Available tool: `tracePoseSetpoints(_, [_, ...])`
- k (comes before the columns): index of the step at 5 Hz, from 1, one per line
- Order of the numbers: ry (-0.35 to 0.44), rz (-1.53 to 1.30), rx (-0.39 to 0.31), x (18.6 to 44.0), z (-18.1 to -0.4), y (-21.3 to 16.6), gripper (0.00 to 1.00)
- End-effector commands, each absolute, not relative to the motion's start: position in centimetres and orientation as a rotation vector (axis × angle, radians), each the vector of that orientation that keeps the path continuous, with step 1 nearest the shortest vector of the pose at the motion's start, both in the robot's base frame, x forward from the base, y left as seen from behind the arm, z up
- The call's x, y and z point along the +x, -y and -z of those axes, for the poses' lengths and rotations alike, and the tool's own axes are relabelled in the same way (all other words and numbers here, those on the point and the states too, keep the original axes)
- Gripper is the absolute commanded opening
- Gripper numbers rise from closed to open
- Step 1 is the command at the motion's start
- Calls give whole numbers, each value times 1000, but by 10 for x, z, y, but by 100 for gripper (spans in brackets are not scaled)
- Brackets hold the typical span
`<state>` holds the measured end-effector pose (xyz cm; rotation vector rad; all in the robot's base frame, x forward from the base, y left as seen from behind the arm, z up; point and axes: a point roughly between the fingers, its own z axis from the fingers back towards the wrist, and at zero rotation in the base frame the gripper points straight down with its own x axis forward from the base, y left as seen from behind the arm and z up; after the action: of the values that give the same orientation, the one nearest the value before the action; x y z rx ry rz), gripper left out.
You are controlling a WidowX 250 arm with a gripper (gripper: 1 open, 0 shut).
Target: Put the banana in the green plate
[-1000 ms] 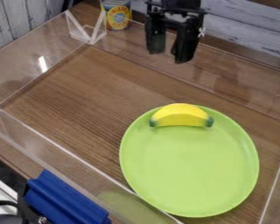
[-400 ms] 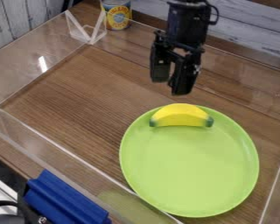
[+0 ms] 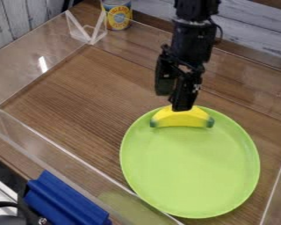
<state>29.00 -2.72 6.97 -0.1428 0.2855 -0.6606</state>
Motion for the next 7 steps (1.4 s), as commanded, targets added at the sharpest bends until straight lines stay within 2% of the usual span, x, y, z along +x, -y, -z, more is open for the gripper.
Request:
tracePoseSetpoints(1, [-217, 748, -107, 293, -77, 31, 100])
tracePoseSetpoints(6, [-161, 835, -77, 297, -28, 38, 100])
tracePoseSetpoints(7, [-148, 842, -78, 298, -23, 38, 0])
